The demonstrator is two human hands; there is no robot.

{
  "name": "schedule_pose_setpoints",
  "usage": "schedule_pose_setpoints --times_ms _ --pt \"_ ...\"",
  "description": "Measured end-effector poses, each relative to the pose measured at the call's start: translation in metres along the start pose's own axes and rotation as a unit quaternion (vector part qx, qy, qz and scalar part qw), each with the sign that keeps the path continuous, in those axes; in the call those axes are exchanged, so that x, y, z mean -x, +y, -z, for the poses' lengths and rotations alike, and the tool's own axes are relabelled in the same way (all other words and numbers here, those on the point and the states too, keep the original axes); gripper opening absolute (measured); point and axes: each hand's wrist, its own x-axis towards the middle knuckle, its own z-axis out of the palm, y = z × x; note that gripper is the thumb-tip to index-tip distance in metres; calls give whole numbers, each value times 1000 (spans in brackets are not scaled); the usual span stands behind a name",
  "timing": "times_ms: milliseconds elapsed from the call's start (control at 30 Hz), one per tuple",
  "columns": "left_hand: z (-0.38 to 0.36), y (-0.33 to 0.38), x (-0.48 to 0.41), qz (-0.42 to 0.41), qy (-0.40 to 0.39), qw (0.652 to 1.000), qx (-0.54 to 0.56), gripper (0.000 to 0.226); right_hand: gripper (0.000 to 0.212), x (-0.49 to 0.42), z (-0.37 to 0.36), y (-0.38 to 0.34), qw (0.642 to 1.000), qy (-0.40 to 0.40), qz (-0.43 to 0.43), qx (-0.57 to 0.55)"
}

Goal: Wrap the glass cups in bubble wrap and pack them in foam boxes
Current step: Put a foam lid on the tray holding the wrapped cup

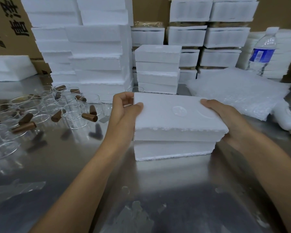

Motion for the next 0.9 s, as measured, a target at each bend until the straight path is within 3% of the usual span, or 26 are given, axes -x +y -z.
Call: schedule_pose_setpoints --times_ms 200,433,633,900 --pt "-2 0 0 -12 6 1000 -2 16 19 -2 -2 2 1000 7 1 -16" --pt "-4 -1 -1 28 32 999 -6 24 41 -1 -6 6 997 -13 3 -75" --pt "-2 -6 -5 103 58 993 10 11 21 2 -8 9 996 -29 7 -83" --pt "1 -6 -7 139 61 988 38 9 21 -4 -4 13 999 -31 3 -33"
